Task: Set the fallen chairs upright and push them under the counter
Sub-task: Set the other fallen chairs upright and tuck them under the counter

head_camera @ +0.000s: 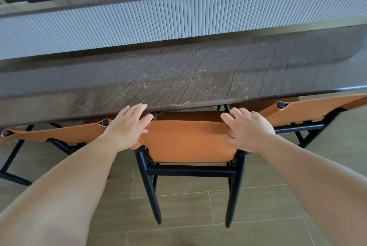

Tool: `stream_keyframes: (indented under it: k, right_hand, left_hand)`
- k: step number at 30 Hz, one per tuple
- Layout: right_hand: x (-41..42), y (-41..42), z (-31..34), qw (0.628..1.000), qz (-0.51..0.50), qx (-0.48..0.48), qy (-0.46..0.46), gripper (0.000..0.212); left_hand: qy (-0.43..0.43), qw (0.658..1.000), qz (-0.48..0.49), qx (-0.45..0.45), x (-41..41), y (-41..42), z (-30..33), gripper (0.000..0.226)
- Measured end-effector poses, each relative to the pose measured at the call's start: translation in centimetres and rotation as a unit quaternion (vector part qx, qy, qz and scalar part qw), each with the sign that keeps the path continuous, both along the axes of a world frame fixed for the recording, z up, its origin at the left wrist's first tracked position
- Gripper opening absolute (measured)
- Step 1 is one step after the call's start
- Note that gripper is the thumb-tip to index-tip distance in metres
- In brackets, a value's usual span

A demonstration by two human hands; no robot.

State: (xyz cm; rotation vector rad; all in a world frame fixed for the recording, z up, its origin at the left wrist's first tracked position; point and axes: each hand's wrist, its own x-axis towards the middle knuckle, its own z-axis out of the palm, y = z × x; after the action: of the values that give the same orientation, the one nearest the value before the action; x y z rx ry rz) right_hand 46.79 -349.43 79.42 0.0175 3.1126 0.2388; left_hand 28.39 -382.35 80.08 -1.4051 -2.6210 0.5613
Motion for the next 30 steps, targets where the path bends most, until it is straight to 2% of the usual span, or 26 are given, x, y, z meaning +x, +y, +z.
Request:
stream_keyframes:
  k: [4,7,12,22,30]
  right_hand:
    - [-0.5,-0.4,0.1,1.0,-0.011,0.01,0.001,0.051]
    - [-0.8,-0.5,0.1,1.0,-0.013,0.016,0.005,0.054]
    - [-1.4,-0.3,0.0,1.0,-0.009,0.015,0.017,0.054]
    - [-3.9,4.8,-0.2,0.999,0.028,0.024,0.001,0.067]
    - [-6.5,8.1,0.5,0.996,0.064,0.037,-0.043,0.066]
  left_hand:
    - [0.018,0.999,-0.033,-0.021,-1.5,-0.3,-0.2,0.058]
    - [-0.019,0.999,-0.048,-0.007,-2.3,-0.3,0.0,0.064]
    - [-0.064,0.997,0.013,0.042,-2.6,-0.1,-0.2,0.078]
    - [-0.091,0.992,0.057,0.061,-0.6,2.6,-0.6,0.067]
    - [-0.106,0.982,0.131,0.083,2.0,4.6,-1.5,0.064]
